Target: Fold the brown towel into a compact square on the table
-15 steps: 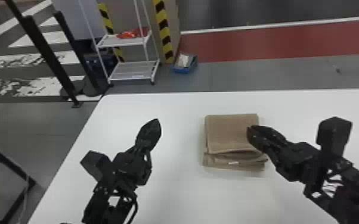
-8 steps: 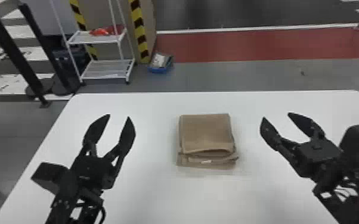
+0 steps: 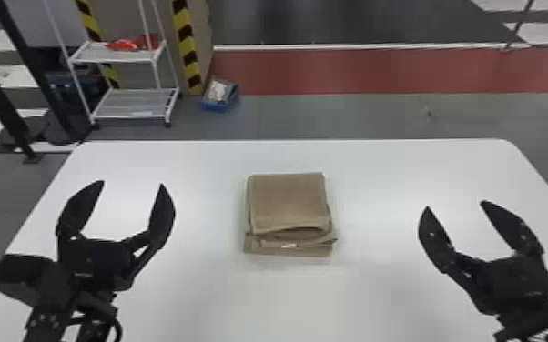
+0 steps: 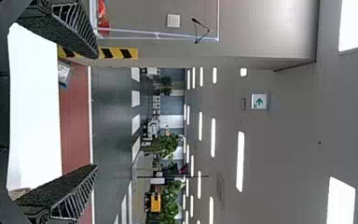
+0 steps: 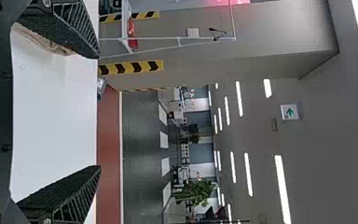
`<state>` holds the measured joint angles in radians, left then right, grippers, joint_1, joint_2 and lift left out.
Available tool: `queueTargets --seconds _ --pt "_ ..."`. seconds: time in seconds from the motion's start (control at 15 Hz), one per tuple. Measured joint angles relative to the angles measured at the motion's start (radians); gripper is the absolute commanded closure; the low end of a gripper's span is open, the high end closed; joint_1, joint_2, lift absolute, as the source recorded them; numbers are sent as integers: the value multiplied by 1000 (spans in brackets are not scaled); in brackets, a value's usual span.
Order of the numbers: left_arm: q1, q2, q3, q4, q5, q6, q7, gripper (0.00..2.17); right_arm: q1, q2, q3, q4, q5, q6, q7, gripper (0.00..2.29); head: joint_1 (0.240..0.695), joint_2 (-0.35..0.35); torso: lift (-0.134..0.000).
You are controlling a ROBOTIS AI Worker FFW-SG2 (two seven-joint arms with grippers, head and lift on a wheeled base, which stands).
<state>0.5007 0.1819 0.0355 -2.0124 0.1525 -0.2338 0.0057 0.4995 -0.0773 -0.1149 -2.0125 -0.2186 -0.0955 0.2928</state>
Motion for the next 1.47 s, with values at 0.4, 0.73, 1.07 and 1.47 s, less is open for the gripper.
queueTargets --seconds 0.4,0.73,1.07,1.47 --pt "-8 -1 37 1 -27 50 7 53 17 5 -7 -1 -23 -9 -15 53 695 48 -123" --pt "-6 -2 43 -2 -21 49 7 53 26 7 -1 -16 -25 -4 -15 66 695 57 -123" --pt "-3 -3 43 -12 -16 49 6 53 37 7 -4 -31 -29 8 -17 66 695 55 -123" --pt "4 -3 43 -19 -13 49 5 60 45 7 -6 -40 -36 16 -16 66 695 53 -123"
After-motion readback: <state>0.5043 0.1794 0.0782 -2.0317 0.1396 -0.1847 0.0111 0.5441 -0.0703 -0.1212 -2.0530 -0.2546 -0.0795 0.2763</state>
